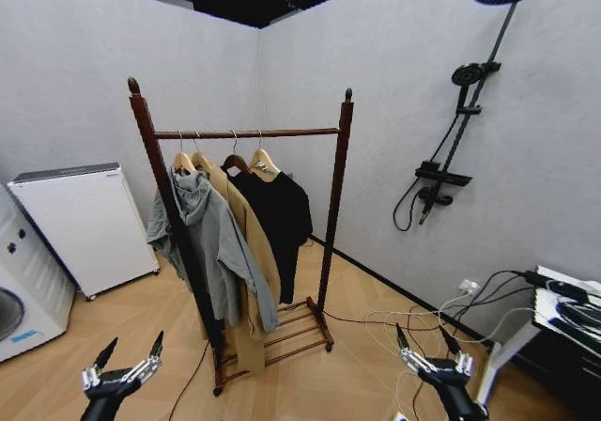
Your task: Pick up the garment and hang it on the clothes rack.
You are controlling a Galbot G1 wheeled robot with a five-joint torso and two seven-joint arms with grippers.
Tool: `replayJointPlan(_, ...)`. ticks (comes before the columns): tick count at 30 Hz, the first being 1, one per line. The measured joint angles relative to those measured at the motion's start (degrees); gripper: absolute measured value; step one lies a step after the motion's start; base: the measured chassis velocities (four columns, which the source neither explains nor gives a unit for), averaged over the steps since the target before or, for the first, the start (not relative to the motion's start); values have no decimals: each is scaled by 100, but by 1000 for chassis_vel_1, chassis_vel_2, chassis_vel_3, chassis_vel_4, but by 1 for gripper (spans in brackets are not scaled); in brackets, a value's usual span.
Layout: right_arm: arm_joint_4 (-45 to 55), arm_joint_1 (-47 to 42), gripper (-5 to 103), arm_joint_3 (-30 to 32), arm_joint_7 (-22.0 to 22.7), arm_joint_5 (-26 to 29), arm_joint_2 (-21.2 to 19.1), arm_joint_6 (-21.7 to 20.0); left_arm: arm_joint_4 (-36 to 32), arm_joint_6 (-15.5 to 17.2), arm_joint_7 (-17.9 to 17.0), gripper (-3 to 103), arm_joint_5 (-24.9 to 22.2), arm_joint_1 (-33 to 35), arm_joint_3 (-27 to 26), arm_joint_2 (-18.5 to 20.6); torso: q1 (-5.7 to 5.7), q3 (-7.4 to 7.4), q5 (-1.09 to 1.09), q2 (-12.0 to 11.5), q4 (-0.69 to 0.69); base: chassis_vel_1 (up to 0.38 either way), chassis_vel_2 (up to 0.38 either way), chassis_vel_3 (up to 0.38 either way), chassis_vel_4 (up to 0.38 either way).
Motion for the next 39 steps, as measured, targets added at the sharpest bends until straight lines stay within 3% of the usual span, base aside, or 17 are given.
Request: replayJointPlan(39,-14,35,100,-7,1,16,-8,-28,0,0,0,100,-1,0,0,0,0,0,-1,0,0,-23,-26,-29,-27)
